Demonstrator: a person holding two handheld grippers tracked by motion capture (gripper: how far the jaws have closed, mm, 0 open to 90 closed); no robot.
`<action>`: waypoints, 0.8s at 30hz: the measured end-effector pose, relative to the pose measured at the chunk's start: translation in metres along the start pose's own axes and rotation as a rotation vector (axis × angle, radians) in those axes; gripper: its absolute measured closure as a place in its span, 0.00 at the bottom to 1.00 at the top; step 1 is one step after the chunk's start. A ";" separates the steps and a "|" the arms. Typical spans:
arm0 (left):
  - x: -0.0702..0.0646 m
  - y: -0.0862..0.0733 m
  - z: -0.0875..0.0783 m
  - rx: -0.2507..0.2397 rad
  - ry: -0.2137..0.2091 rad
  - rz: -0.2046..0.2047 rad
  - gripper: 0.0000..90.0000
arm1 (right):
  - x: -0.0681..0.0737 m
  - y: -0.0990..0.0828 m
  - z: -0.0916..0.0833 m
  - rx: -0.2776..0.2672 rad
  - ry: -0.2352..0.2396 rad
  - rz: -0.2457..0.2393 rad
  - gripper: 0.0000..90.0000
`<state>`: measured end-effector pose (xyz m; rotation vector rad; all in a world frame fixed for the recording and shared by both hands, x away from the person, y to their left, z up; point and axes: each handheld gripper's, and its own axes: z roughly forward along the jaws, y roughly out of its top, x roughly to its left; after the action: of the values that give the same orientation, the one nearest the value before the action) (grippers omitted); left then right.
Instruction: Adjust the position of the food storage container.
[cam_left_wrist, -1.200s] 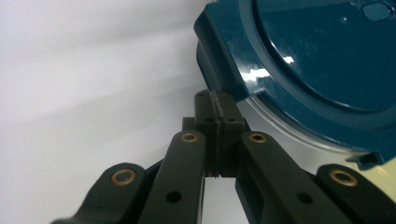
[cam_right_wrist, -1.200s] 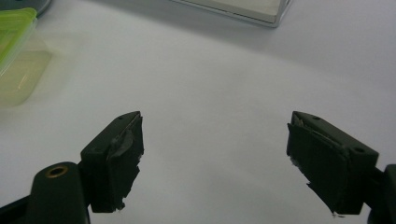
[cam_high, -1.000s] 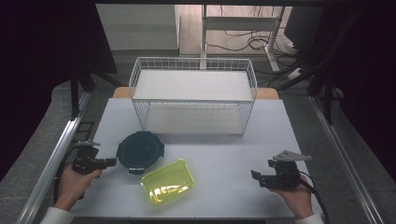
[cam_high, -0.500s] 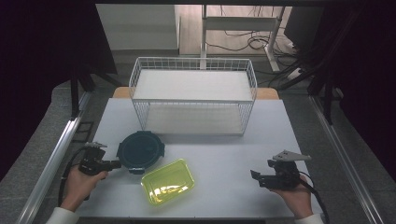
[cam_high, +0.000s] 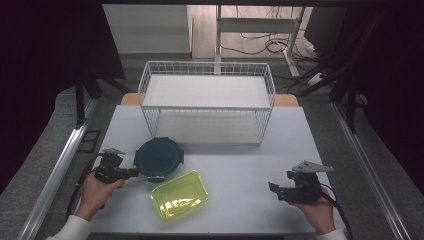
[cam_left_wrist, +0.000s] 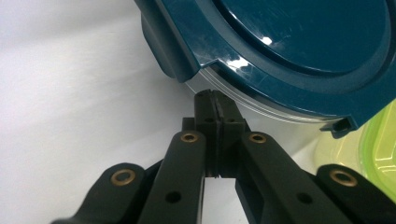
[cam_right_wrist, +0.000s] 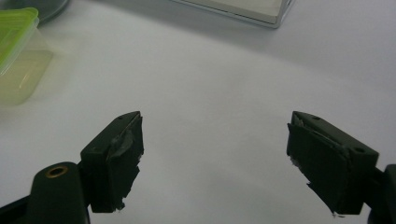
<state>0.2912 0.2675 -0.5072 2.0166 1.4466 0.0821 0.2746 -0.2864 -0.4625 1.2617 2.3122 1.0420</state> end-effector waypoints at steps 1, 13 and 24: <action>-0.001 0.001 0.001 -0.001 0.001 0.003 1.00 | 0.000 0.000 0.000 0.000 0.001 0.001 0.21; -0.012 0.012 0.010 0.008 -0.012 0.033 1.00 | 0.000 0.000 0.000 0.005 0.003 0.001 0.21; -0.022 0.020 0.018 0.020 -0.030 0.054 1.00 | 0.000 0.000 0.000 0.006 0.004 0.000 0.21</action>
<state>0.3064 0.2359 -0.5042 2.0644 1.3800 0.0601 0.2746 -0.2864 -0.4626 1.2623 2.3200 1.0394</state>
